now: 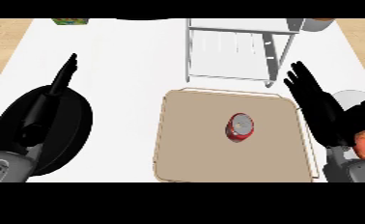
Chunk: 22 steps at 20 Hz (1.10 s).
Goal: Pick the can from the tray and place it in the tiered basket
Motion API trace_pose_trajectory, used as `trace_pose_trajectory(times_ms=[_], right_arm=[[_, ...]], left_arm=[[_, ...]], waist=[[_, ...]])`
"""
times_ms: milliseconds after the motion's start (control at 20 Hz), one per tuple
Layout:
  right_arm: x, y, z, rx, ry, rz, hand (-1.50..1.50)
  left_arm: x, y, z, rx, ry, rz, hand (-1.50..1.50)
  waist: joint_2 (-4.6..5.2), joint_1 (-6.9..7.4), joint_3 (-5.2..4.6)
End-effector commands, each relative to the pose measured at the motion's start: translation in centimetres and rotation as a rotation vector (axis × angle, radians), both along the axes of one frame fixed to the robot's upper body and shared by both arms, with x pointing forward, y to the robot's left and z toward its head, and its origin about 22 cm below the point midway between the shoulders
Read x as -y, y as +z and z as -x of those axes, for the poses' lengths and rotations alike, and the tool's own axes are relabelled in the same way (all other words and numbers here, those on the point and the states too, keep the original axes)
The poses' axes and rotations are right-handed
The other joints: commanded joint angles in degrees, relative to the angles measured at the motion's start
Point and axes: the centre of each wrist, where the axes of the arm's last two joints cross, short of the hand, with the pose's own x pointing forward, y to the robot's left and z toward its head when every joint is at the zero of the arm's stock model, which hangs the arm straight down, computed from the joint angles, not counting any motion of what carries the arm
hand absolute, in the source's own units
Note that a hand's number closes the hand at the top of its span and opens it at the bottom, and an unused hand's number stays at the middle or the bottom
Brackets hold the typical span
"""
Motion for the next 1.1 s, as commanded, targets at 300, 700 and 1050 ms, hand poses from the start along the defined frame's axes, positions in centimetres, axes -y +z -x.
trace_pose_trajectory(times_ms=[300,700,1050], right_arm=[[-5.8,-0.4,-3.6,0.145,-0.082,0.516,-1.5],[-18.0,-1.2,-3.2,0.301,-0.064,0.315,-1.5],[-13.4,2.8,-4.6,0.145,0.031,0.876,-1.5]], left_arm=[[6.1,-4.9,0.9,-0.254,-0.106,0.322,0.0],[6.1,-6.8,0.8,-0.29,-0.078,0.376,0.0],[4.9,-7.4,1.3,-0.323,-0.05,0.4,0.0]], waist=[[-0.61,2.81,-1.72],[-1.55,0.92,-0.75],[-3.03,-1.09,-1.32]])
